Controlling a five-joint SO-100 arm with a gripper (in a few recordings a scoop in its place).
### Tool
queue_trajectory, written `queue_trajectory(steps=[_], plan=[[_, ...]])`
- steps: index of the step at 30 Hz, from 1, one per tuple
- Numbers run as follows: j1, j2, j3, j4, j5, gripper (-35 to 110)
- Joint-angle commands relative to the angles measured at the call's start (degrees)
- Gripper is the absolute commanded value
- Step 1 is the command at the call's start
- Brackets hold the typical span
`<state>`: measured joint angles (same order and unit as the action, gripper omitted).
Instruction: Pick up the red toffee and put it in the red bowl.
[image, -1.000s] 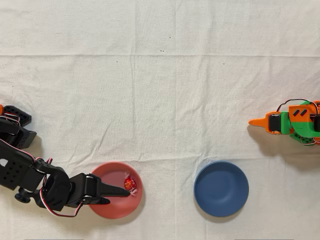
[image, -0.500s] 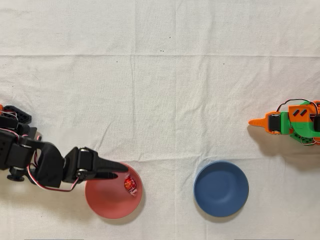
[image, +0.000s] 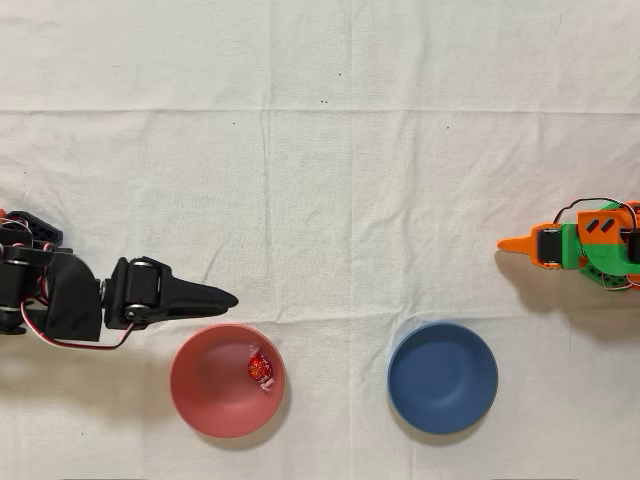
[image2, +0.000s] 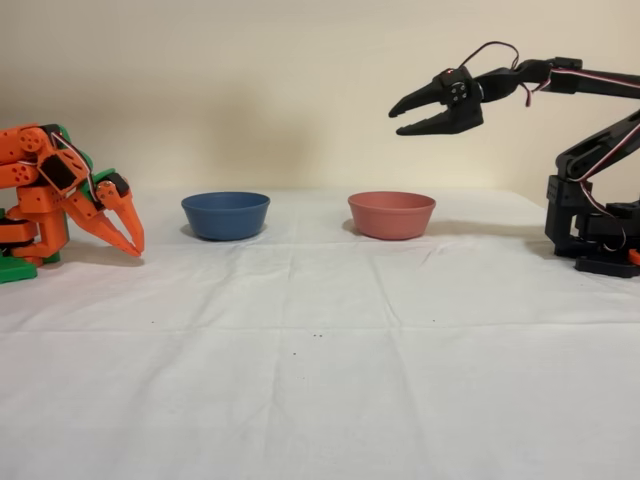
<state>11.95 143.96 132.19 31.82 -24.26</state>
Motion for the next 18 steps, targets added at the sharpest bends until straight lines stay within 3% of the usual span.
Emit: queue_trajectory(steps=[1,18], plan=[[-1.1,5.1,1.1,1.4,1.9,9],[-3.8,19.3,19.9,-13.0,14.6,1]])
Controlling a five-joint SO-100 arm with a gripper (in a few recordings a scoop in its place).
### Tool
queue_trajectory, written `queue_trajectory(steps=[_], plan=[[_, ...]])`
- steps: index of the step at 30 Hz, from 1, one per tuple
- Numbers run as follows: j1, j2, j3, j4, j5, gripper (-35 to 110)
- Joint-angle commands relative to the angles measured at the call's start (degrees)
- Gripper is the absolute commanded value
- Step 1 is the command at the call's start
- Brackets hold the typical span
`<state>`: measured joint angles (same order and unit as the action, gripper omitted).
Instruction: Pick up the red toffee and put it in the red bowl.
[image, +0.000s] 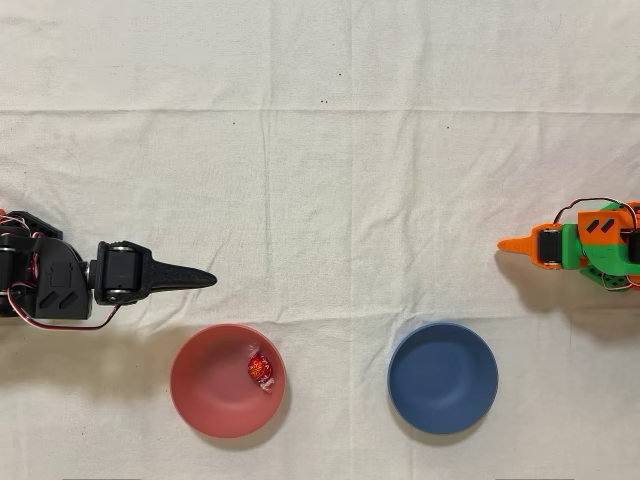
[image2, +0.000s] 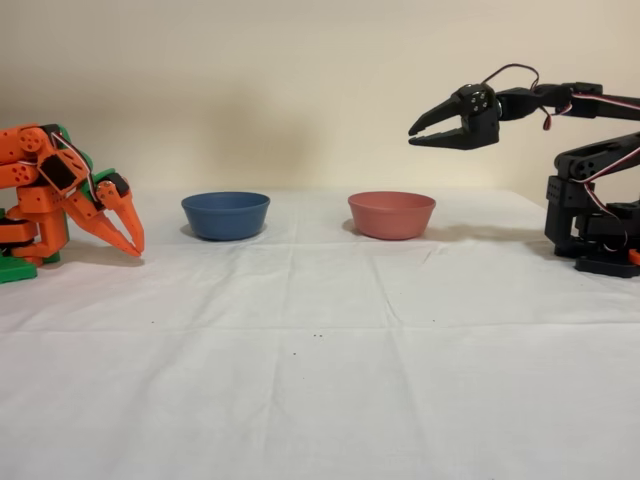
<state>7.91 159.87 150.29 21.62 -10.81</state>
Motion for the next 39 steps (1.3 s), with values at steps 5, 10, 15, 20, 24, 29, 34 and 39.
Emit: queue_trajectory(steps=[5,10,15,20,24,29,34,39], plan=[[0.4,6.8,7.6,-4.2,2.9,1],[-0.3,8.3,8.6,0.9,3.6,1],[-0.2,12.0,11.0,5.0,3.0,1],[-0.3,17.5,14.3,9.0,2.8,1],[-0.3,19.7,16.3,11.3,3.1,1],[-1.1,21.7,19.5,13.8,4.2,1],[-1.1,24.4,25.2,15.0,3.7,1],[-1.5,24.4,25.2,21.7,4.8,1]])
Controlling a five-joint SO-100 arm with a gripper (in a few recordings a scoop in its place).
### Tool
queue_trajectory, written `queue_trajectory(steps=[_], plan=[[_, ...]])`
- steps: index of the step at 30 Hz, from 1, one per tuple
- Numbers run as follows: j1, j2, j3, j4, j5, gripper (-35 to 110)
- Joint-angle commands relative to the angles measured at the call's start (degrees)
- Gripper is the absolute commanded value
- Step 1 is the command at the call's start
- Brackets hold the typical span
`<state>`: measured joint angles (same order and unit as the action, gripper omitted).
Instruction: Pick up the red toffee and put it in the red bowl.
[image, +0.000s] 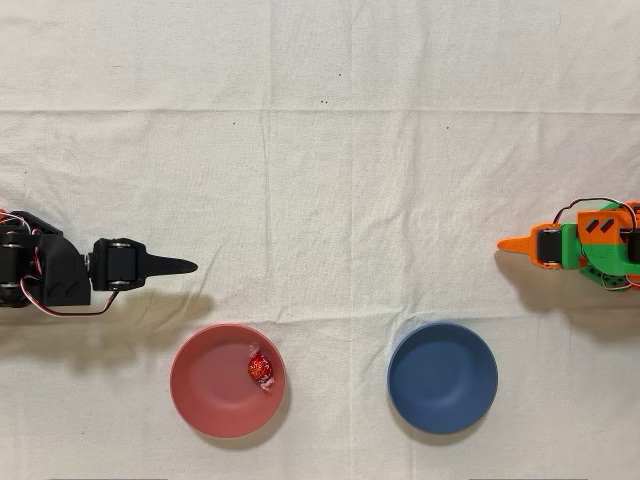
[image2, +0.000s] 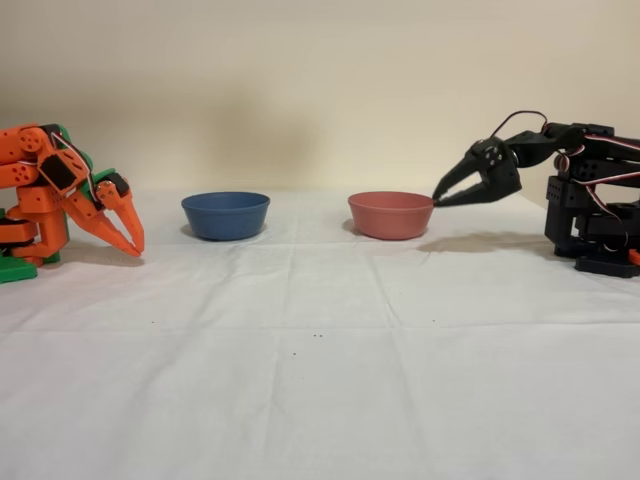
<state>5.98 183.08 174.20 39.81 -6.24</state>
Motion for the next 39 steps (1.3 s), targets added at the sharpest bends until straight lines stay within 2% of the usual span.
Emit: queue_trajectory(steps=[1,8,39], plan=[[0.3,1.2,1.3,4.3,0.4,1],[-2.1,1.2,1.4,10.8,-1.7,1],[-2.1,1.2,1.4,10.7,-1.5,1]])
